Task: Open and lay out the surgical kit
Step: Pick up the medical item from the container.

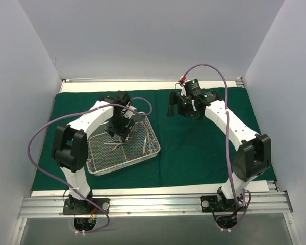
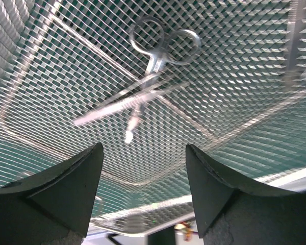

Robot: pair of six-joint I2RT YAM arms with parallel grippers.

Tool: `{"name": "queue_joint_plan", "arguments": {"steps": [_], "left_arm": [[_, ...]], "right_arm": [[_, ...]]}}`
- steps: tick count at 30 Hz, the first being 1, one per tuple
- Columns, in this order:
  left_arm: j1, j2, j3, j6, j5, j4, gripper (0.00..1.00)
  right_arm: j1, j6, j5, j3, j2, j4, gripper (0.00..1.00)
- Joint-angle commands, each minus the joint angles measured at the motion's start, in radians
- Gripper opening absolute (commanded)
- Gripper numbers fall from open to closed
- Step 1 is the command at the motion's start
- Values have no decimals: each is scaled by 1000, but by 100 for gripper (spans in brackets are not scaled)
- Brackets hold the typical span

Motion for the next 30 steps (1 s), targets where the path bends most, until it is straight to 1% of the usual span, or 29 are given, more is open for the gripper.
{"name": "queue_joint_plan", "arguments": {"steps": [1, 4, 6, 7, 8, 10, 11, 12, 14, 18, 23, 26, 30], "left_arm": [[9, 26, 2, 132, -68, 46, 74], [2, 46, -9, 189, -52, 75, 73], [2, 63, 5, 199, -51, 81, 70], [0, 77, 18, 194, -48, 84, 68], [-4, 80, 31, 186, -37, 92, 62], [-24, 87, 73, 159, -20, 139, 58], [-29, 92, 92, 144, -9, 148, 57], [-32, 97, 104, 127, 39, 171, 58], [-34, 123, 123, 78, 60, 191, 59], [-31, 199, 150, 45, 12, 164, 60], [-21, 236, 143, 83, 8, 181, 61], [-14, 207, 124, 91, -3, 178, 60], [8, 134, 55, 97, -31, 188, 60]], "right_arm": [[-24, 5, -15, -53, -90, 49, 84], [-41, 7, -33, -109, -119, 63, 84], [-49, 5, -41, -135, -131, 65, 84], [-56, 5, -43, -142, -139, 66, 84], [-61, 5, -43, -147, -144, 65, 84], [-67, 7, -46, -158, -147, 62, 84], [-73, 7, -47, -158, -147, 59, 84], [-75, 8, -47, -155, -148, 57, 84], [-78, 10, -46, -152, -153, 53, 84], [-84, 17, -35, -141, -159, 43, 84], [-88, 33, -32, -153, -170, 39, 84], [-90, 37, -33, -162, -177, 39, 84], [-90, 45, -44, -170, -171, 46, 84]]}}
